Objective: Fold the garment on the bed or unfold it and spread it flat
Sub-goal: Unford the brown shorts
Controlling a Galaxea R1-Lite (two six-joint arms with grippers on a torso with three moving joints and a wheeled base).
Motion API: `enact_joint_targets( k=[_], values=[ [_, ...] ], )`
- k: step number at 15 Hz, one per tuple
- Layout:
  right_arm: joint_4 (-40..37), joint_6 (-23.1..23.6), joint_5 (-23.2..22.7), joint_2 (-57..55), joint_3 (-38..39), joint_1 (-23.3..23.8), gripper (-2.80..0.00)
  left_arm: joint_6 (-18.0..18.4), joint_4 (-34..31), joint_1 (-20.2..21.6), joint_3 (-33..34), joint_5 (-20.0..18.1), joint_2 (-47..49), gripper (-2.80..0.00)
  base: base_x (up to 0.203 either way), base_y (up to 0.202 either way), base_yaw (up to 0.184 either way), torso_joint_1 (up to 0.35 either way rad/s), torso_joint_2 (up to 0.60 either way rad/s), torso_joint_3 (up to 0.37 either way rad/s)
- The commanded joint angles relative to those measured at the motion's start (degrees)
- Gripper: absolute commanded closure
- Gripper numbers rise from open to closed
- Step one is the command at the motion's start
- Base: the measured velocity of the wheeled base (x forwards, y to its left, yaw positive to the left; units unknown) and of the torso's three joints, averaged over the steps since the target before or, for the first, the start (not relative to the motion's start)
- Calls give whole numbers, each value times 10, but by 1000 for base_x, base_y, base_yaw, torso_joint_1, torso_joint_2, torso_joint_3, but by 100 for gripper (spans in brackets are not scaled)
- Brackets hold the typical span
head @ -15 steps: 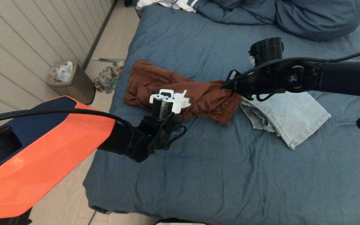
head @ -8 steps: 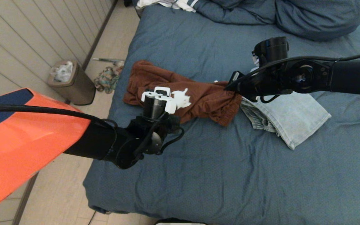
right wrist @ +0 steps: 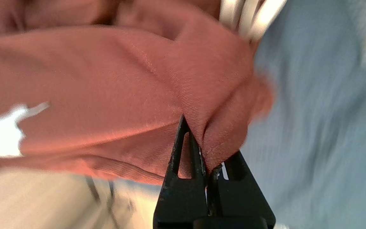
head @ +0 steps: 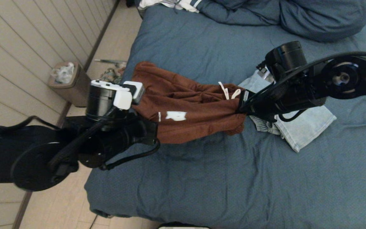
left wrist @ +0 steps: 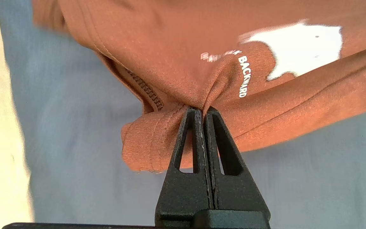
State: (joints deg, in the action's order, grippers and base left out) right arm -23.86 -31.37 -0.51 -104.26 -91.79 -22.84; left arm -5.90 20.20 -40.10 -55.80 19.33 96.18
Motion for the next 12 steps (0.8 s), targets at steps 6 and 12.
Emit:
enact_joint_targets(
  k=[6,12],
  values=[
    [-12,-2,5,104,202,-83,0,-4,-78,-10,189,-45,-151,0,0,0,0,0,0,0],
    [73,-12,20,116,351,-141,0,-17,-35,-36,276,-63,-157,0,0,0,0,0,0,0]
  ],
)
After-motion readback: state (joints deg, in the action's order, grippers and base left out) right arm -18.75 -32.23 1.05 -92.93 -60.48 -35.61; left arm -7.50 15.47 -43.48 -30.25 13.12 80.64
